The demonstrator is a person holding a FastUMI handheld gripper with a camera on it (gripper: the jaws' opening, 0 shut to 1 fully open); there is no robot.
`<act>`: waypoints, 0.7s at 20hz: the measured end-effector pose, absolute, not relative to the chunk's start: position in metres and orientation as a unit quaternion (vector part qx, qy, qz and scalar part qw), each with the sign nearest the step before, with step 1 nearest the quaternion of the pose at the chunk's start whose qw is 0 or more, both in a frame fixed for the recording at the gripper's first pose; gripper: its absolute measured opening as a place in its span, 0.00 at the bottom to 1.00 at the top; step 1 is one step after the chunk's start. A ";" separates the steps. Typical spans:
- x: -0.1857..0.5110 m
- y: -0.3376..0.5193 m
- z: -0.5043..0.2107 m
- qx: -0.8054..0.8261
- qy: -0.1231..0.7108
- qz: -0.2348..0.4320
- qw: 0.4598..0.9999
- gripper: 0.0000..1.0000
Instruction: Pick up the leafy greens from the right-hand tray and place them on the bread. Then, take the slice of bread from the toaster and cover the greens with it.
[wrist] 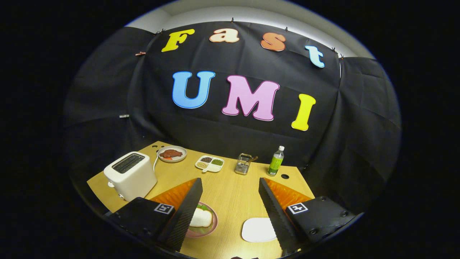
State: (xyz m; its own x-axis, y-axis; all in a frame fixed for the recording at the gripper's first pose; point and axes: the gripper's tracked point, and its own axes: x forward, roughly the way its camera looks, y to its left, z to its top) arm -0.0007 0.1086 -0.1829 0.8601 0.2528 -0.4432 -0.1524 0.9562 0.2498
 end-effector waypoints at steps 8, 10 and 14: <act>-0.040 0.090 -0.140 0.125 0.221 0.093 0.963 0.98; -0.043 0.090 -0.141 0.121 0.223 0.094 0.963 0.98; -0.041 0.087 -0.142 0.120 0.223 0.091 0.963 0.98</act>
State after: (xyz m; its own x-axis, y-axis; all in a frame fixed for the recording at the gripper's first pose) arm -0.0411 0.0870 -0.1415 0.8839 0.2292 -0.4075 -0.1221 0.9545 0.2720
